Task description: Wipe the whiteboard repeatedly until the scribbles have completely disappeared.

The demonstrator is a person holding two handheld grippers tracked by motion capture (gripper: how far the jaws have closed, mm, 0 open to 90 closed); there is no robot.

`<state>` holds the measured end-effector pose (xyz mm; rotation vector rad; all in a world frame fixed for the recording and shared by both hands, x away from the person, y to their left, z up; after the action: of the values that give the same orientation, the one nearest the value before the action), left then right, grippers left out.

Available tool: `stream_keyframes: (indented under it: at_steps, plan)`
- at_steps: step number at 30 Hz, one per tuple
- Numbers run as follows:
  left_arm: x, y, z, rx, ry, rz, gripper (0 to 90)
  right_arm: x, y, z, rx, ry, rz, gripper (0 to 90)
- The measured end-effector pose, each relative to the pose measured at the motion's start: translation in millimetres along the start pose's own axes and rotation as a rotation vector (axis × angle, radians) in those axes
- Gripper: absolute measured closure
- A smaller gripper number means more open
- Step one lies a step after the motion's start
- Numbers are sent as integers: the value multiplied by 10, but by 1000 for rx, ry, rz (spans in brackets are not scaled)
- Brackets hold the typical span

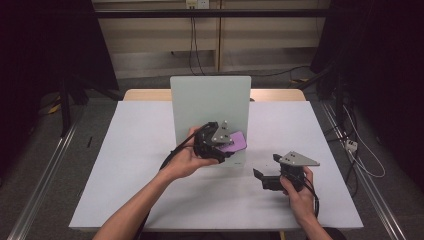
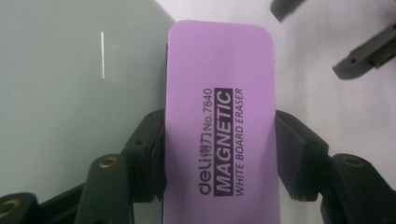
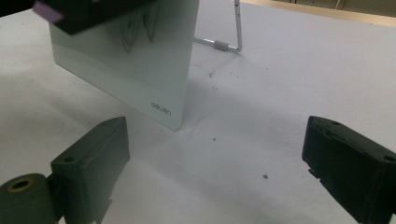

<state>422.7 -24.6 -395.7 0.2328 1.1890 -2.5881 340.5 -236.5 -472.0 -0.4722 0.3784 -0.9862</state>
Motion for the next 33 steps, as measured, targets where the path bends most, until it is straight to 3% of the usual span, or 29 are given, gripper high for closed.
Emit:
stream_keyframes:
  at_steps: [7, 11, 14, 23, 33]
  plan:
    - [-173, -219, 48, 51, -26, 64, 410, -4, 6, 2, -2, -7, -1, 78]
    - [-178, -239, -9, 68, -37, 67, 410, -2, 7, 0, -2, -6, 1, 78]
    - [-143, -223, -62, 48, -25, 67, 410, -3, 10, 0, -2, -9, 1, 78]
    - [34, -57, -240, -17, 1, 4, 410, -10, 12, 2, -3, -11, -1, 78]
    - [230, 176, -301, -94, 26, -56, 410, -10, 10, 3, 0, -11, -2, 78]
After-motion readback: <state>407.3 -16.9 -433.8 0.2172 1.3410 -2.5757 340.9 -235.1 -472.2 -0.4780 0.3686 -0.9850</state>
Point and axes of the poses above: each handheld gripper's, and its own axes: y roughly forward along the jaws, z roughly out of its top, x roughly to its right, the point moved 4 cm from there along y, roughly forward along the jaws, and after that the axes turned 4 degrees about -x, right-handed, at the moved point
